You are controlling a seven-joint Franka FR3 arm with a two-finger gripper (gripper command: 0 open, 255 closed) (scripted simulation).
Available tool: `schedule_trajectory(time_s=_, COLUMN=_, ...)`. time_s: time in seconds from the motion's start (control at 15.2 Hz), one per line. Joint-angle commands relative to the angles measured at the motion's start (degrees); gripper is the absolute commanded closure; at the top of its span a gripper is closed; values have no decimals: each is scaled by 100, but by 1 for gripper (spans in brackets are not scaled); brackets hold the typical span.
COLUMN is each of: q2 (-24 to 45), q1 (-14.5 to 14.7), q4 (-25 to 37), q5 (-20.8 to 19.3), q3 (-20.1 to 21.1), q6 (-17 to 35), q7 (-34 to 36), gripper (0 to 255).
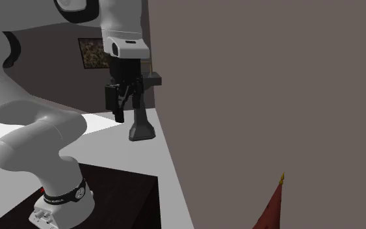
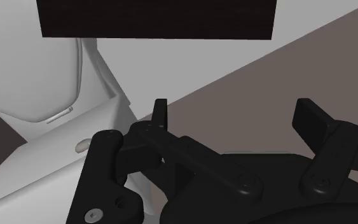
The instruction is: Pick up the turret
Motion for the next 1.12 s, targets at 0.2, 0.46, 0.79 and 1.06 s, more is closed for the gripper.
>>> schedule_trajectory(time_s=0.2, q2=-78, q1=-50, q4=-399, q5=-106, q3=-414, q6=804, q7=-564, gripper=0)
schedule_trajectory(time_s=0.46, q2=28, q1=-83, q4=-790, q5=-146, q3=-1005, q6=1912, q7=-1347, gripper=0)
schedule_trajectory(time_s=0.79, q2=493, q1=52, q4=-1009, q5=41, q3=-1834, q6=3290, q7=-2435, gripper=0)
schedule_trajectory(time_s=1.06, q2=1069, q1=418, q4=-937, q5=483, q3=-2613, q6=4281, q7=-3473, gripper=0)
